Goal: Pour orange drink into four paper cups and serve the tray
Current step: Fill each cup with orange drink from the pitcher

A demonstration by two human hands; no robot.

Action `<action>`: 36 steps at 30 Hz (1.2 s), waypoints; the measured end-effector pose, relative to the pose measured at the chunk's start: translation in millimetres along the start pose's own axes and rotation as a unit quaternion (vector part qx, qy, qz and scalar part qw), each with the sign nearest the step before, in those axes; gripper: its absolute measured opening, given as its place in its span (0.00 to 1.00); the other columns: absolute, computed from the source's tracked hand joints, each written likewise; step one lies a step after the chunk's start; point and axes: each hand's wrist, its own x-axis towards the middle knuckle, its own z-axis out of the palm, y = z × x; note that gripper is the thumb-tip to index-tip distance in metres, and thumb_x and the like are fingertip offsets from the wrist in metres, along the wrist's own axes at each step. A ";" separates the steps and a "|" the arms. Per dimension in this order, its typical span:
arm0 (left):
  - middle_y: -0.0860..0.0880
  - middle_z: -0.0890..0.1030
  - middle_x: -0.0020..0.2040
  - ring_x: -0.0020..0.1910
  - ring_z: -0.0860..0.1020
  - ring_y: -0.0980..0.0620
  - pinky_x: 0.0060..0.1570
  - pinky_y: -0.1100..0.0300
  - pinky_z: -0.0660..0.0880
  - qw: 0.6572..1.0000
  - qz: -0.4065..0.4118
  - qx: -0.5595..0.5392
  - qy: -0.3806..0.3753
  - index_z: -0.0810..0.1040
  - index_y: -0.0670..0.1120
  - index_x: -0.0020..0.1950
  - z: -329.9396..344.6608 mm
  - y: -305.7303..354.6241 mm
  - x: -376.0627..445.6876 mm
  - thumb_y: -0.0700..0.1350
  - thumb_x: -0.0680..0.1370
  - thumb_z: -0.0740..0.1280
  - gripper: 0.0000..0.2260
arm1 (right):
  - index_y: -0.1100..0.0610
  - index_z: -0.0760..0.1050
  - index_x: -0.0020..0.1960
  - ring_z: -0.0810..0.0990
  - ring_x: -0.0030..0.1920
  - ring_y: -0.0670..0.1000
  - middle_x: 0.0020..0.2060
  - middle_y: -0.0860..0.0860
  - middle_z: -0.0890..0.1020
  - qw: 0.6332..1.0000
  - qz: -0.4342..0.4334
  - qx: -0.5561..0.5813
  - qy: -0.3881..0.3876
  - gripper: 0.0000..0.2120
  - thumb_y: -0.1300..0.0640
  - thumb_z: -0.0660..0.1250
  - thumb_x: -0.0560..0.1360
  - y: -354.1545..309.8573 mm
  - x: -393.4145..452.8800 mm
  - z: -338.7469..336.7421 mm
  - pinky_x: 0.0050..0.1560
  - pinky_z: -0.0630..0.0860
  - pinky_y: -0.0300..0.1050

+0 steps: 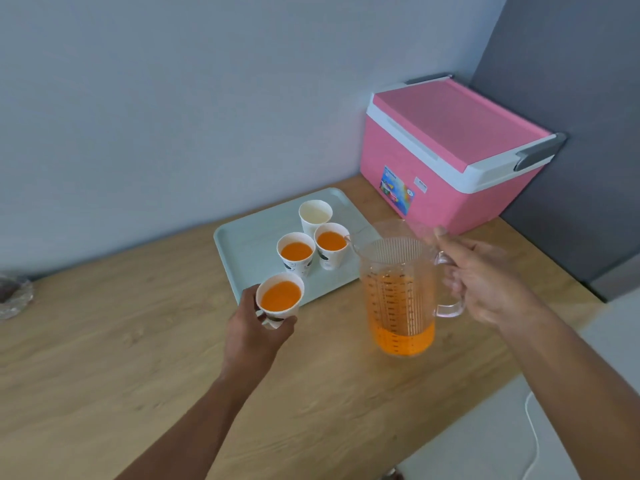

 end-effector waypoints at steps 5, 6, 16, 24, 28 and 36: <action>0.55 0.82 0.52 0.49 0.82 0.52 0.44 0.56 0.77 0.999 -0.029 0.024 0.029 0.72 0.54 0.61 -27.7 -18.2 35.0 0.47 0.67 0.82 0.28 | 0.57 0.86 0.52 0.64 0.24 0.42 0.26 0.43 0.73 1.000 -0.022 0.012 0.013 0.13 0.47 0.72 0.79 -8.1 1.0 -2.4 0.21 0.64 0.32; 0.54 0.82 0.53 0.50 0.82 0.51 0.45 0.55 0.77 0.999 -0.034 0.023 0.031 0.73 0.53 0.62 -31.0 -19.5 44.6 0.47 0.67 0.82 0.28 | 0.56 0.86 0.52 0.64 0.25 0.43 0.27 0.43 0.74 0.999 -0.024 0.015 0.016 0.15 0.45 0.72 0.77 -8.8 1.4 -3.3 0.22 0.64 0.32; 0.53 0.80 0.51 0.48 0.80 0.53 0.42 0.64 0.72 1.000 -0.012 0.023 -0.005 0.74 0.48 0.64 -17.2 -10.8 145.6 0.47 0.68 0.81 0.28 | 0.60 0.82 0.48 0.64 0.24 0.42 0.25 0.43 0.72 0.998 -0.046 0.043 0.028 0.16 0.47 0.70 0.78 -3.0 -14.4 -12.1 0.25 0.66 0.32; 0.51 0.80 0.54 0.51 0.79 0.50 0.45 0.64 0.72 0.997 0.016 0.032 -0.072 0.73 0.45 0.64 11.2 -4.1 188.3 0.46 0.67 0.83 0.30 | 0.51 0.85 0.36 0.63 0.27 0.45 0.26 0.46 0.68 0.998 -0.027 0.030 0.038 0.14 0.42 0.70 0.73 -1.6 -24.8 -25.1 0.29 0.65 0.37; 0.49 0.81 0.58 0.53 0.79 0.50 0.47 0.63 0.71 0.992 0.032 0.054 -0.108 0.74 0.45 0.65 19.6 -4.6 196.0 0.46 0.69 0.82 0.29 | 0.50 0.86 0.35 0.61 0.27 0.45 0.26 0.45 0.67 0.997 -0.029 0.035 0.057 0.14 0.41 0.72 0.71 -3.0 -24.3 -29.0 0.28 0.63 0.37; 0.52 0.78 0.58 0.54 0.77 0.52 0.51 0.58 0.72 0.984 0.054 0.080 -0.153 0.72 0.47 0.66 24.5 -1.0 195.8 0.46 0.71 0.80 0.27 | 0.57 0.87 0.46 0.62 0.29 0.47 0.29 0.48 0.67 0.995 -0.040 0.041 0.086 0.18 0.42 0.73 0.73 -5.6 -22.2 -34.9 0.28 0.64 0.37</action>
